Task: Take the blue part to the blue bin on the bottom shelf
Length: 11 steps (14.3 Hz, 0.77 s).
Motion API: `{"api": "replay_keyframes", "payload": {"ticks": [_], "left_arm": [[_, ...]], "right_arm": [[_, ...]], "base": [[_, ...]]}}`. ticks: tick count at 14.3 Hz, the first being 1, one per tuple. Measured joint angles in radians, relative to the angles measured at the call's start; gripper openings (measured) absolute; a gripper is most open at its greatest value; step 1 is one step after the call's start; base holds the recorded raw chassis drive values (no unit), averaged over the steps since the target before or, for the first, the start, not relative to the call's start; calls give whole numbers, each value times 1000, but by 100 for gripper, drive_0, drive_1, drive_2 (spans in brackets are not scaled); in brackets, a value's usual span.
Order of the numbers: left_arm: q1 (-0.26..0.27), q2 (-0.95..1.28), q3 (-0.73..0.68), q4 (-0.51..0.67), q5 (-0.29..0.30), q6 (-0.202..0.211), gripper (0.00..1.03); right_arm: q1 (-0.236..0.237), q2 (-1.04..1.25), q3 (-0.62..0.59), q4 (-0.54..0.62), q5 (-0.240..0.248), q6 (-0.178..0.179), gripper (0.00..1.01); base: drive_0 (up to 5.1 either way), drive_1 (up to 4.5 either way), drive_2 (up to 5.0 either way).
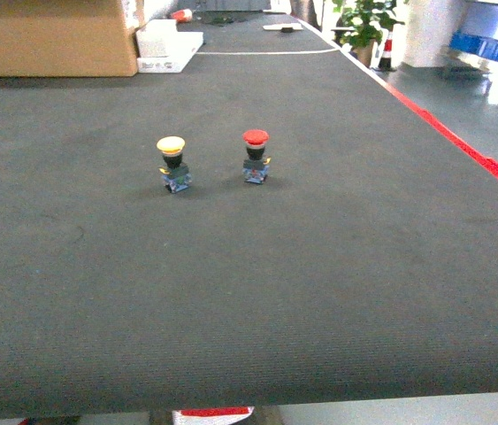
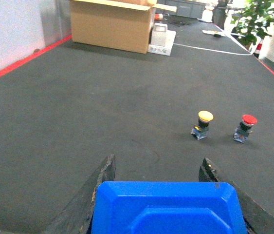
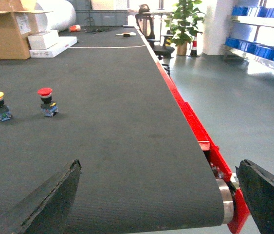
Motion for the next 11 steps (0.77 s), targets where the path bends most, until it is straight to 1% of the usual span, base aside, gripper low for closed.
{"api": "replay_keyframes", "payload": {"ticks": [11], "left_arm": [[0,0,0,0,0,0,43]], "right_arm": [[0,0,0,0,0,0,98]], "base": [[0,0,0]]}}
